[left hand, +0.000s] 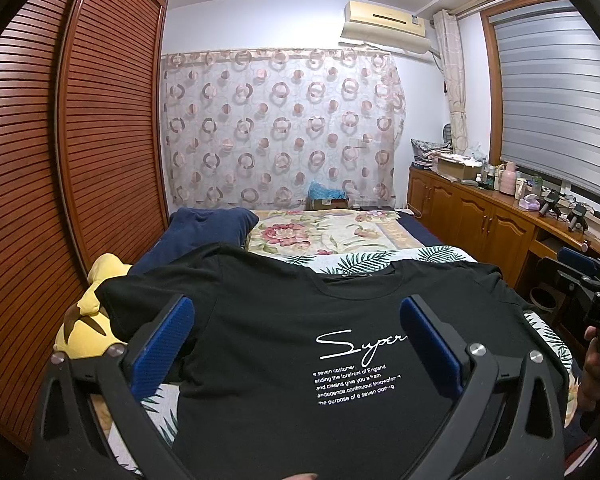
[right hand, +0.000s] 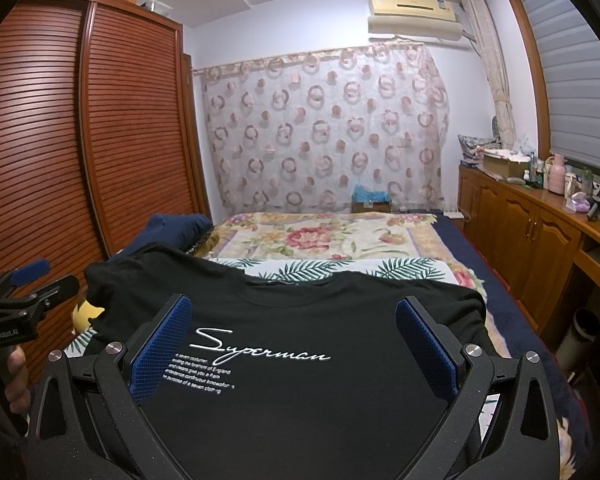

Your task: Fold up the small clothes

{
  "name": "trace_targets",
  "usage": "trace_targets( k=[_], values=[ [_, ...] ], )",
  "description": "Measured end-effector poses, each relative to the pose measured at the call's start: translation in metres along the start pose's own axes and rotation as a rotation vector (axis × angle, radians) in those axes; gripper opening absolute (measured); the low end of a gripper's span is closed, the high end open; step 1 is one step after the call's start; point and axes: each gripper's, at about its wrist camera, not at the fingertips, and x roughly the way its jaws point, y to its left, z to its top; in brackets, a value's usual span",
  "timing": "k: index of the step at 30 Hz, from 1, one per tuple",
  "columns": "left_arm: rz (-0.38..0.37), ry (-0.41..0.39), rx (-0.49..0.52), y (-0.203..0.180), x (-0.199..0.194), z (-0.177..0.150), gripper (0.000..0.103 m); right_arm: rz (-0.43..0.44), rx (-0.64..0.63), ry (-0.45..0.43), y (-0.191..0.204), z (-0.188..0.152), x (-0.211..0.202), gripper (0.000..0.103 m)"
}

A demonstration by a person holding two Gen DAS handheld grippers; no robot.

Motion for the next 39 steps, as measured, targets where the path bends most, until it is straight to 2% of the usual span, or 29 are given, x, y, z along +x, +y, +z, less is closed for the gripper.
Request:
trace_targets(
  k=[6, 14, 20, 31, 39],
  values=[
    [0.007, 0.017, 0.004, -0.013, -0.012, 0.009, 0.103, 0.025, -0.01, 0.025, 0.007, -0.005, 0.006, 0.103],
    [0.026, 0.05, -0.01, 0.012, -0.006, 0.01, 0.103, 0.069, -0.044, 0.053, 0.024, -0.005, 0.029, 0.103],
    [0.03, 0.068, -0.012, 0.042, 0.016, -0.01, 0.103, 0.115, -0.076, 0.089, 0.036, -0.012, 0.054, 0.103],
    [0.085, 0.158, -0.045, 0.12, 0.07, -0.032, 0.103, 0.208, -0.15, 0.165, 0.063, -0.03, 0.112, 0.103],
    [0.111, 0.187, -0.092, 0.167, 0.1, -0.034, 0.09, 0.255, -0.168, 0.222, 0.078, -0.038, 0.145, 0.103]
  ],
)
